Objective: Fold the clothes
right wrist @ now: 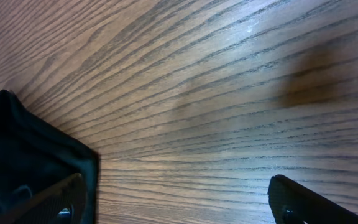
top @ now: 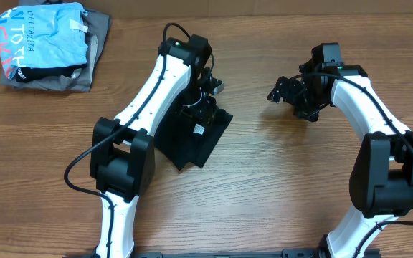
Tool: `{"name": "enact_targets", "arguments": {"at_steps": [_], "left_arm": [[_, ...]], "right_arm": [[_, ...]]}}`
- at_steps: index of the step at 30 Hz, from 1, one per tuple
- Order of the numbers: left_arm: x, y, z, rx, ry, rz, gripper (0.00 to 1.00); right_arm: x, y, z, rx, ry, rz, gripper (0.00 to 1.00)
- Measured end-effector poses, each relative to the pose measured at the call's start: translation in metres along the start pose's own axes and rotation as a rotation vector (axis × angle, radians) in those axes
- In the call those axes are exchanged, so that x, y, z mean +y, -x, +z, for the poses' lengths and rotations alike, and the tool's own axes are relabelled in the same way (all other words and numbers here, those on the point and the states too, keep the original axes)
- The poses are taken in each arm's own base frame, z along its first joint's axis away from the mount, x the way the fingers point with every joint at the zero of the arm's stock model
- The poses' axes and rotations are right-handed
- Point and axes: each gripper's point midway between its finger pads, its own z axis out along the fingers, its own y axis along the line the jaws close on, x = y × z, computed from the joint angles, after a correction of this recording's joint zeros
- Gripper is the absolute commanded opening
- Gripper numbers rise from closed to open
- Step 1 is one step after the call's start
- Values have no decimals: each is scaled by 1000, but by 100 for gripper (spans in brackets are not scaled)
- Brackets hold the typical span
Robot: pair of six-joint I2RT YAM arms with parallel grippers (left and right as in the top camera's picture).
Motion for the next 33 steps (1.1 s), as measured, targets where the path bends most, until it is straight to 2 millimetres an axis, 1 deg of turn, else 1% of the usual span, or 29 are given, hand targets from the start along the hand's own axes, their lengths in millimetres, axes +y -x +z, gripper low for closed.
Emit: {"name": "enact_targets", "arguments": {"at_steps": [6,8,10,12,17,20,21,22,29,33], "left_arm": [[0,2,20,-4,5,15,62],[-2,1,23,0,5,20,61],[-4,4,25,-11,7,31,60],[-7,8,25,-24,10,42,56],[-15,11,28,-28,16,59,38],[-17,13,28,-34,21,67,17],[-17,13,29,-35,23,68,6],[-17,13,28,-36,26,67,4],[-14,16,28,-44,43,69,4],[-17,18,29,-52,28,74,4]], "right_arm": [[0,0,0,1,0,1,97],[0,0,0,0,0,2,97],[0,0,0,0,0,2,97],[0,0,0,0,0,2,97],[-1,-3,0,12,-5,7,96],[-1,-3,0,12,-5,7,96],[-1,-3,0,12,-5,7,96],[-1,-3,0,13,-5,7,96],[-1,-3,0,13,-6,8,96],[-1,-3,0,12,-5,7,96]]}}
